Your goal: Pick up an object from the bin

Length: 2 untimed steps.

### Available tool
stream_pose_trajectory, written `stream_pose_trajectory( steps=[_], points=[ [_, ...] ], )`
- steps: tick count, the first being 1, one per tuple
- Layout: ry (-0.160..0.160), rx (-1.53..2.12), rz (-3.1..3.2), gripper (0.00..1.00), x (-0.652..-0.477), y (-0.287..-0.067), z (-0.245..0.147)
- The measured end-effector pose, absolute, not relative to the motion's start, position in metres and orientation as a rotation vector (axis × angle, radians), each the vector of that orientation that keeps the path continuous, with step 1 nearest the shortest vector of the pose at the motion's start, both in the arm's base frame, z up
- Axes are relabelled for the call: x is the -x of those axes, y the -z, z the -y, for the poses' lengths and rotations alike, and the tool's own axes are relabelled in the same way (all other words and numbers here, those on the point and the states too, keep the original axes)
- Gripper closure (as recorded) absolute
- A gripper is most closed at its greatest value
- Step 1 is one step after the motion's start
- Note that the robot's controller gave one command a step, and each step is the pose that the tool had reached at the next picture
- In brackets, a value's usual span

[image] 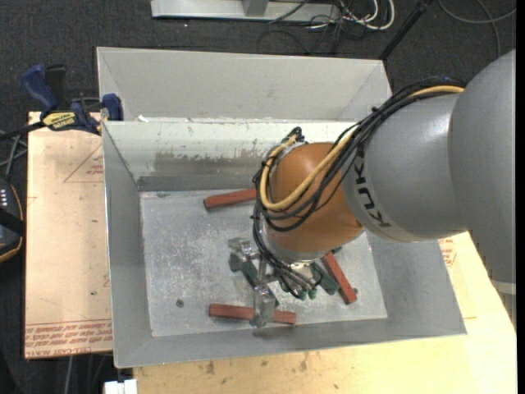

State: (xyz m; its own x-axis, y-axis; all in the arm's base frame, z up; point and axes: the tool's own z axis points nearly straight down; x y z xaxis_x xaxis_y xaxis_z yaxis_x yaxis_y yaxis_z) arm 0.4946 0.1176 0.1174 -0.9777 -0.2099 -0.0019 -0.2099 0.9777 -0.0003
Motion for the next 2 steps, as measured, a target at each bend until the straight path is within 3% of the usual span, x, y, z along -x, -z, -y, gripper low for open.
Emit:
stream_pose_trajectory(
  steps=[1, 2],
  points=[
    [-0.005, 0.361, -3.109, 0.00, -0.484, -0.078, -0.094],
    [-0.003, 0.463, -3.105, 1.00, -0.490, -0.076, -0.124]
  ],
)
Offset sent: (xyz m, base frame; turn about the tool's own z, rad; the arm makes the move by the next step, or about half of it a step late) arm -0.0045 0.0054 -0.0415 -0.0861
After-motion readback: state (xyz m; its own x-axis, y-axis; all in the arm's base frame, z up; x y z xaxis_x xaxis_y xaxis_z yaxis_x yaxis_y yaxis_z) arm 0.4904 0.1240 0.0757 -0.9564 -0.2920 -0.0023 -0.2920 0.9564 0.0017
